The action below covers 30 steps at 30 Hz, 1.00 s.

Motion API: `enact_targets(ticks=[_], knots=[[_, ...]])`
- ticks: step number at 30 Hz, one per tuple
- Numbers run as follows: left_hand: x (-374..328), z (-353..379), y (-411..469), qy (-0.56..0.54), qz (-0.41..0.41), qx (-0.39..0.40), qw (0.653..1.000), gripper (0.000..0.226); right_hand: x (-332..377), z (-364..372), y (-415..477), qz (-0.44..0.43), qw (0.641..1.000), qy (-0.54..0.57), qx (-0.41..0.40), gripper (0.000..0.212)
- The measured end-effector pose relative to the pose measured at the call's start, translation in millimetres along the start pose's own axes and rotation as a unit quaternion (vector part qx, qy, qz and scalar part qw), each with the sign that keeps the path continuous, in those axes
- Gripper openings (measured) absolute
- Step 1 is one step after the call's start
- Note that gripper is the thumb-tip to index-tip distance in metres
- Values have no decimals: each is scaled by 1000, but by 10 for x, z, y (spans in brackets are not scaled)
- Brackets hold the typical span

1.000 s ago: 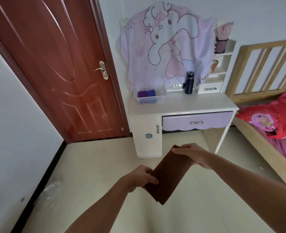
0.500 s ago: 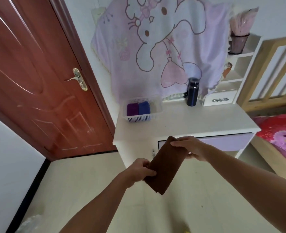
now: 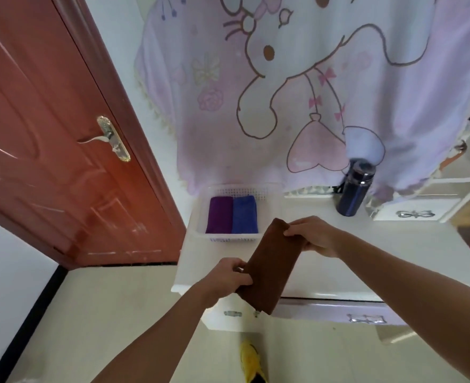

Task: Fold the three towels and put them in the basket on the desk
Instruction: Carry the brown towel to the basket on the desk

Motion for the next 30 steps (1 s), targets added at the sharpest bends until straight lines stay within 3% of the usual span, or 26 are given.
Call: enact_targets(ticks=[8, 11, 19, 23, 30], knots=[[-569, -370, 1388, -12, 24, 0, 1000, 30, 791, -470, 1120, -27, 992, -70, -99, 16], [-603, -422, 1849, -25, 6, -17, 1000, 34, 1064, -526, 1475, -59, 977, -164, -126, 26], [-259, -281, 2602, -35, -85, -65, 994, 40, 1086, -270, 2571, -94, 920, -380, -27, 21], [-92, -179, 2772, 14, -128, -75, 989, 36, 874, -126, 2948, -85, 868, -489, 20, 26], [-119, -121, 2772, 70, -151, -120, 979, 34, 815, 121, 3001, -165, 730, -663, 3, 31]])
Point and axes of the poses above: each hand's wrist, its own y-axis towards the middle knuckle, its own z-axis out of the palm, x = y × z, the point moved 7 cm from there along y, towards the middle knuckle, and after that the axes turned 4 degrees about -y, right-handed, at the moved point
